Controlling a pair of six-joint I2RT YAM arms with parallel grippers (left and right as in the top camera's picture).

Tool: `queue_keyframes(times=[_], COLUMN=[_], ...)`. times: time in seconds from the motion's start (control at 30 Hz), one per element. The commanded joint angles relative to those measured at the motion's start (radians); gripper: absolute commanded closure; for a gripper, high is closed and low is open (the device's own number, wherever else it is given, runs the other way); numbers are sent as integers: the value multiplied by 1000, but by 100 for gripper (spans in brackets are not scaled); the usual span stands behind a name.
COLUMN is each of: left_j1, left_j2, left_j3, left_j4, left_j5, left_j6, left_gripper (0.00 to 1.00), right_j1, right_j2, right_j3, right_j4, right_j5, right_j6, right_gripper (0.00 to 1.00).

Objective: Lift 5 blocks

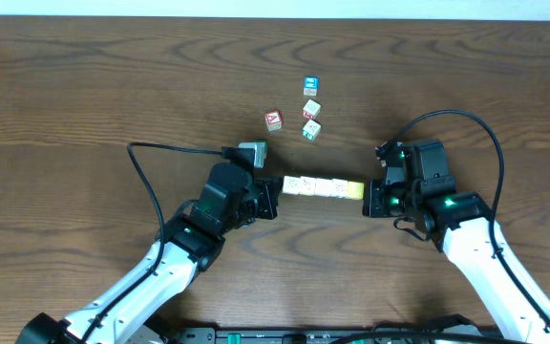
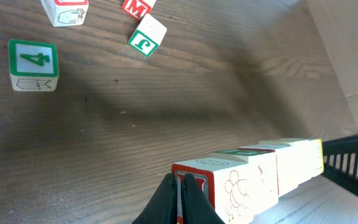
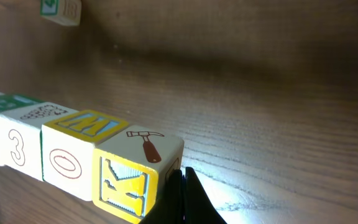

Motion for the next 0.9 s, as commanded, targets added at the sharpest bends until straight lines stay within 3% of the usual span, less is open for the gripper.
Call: queue_keyframes(times=[0.0,0.87], left_j1=[-55,-55], left_j2=[-3,-3], left_j3=[45,45], left_j4=[23,23], left_j5=[254,253], left_j6=[-8,-8], left_gripper=[93,93], right_j1=[76,76], right_j2=[-14,-14], right_j3=[70,70], right_j4=[27,8], right_j5=[-356,-350], right_j6=[-13,-20], right_gripper=[99,99])
